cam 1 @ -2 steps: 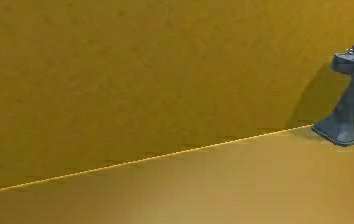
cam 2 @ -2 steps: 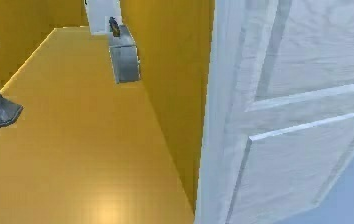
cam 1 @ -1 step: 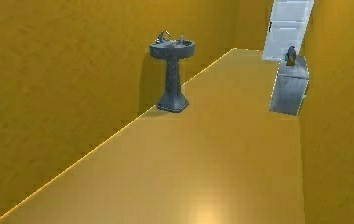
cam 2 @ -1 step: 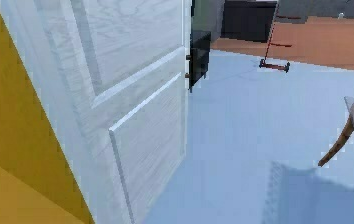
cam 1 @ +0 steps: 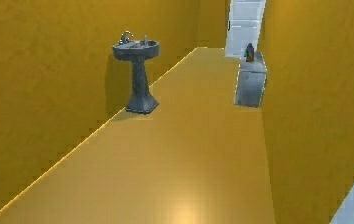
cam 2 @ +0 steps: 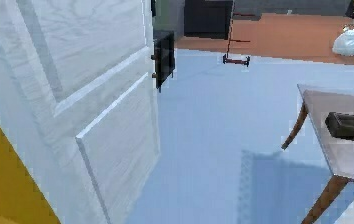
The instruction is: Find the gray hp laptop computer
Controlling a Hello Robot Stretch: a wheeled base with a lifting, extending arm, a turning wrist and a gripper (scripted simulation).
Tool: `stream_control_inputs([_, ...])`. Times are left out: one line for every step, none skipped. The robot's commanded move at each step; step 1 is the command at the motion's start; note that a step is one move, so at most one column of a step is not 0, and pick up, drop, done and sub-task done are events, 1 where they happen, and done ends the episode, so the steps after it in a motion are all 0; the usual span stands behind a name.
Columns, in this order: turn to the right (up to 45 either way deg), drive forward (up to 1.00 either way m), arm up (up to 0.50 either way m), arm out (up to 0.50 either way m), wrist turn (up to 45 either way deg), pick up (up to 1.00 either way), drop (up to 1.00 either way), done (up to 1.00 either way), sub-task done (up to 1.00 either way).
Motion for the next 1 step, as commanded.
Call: stream_control_inputs([0.0, 0.25, 0.0, 0.0, 0.0, 0.0, 0.0, 0.0, 0.0])
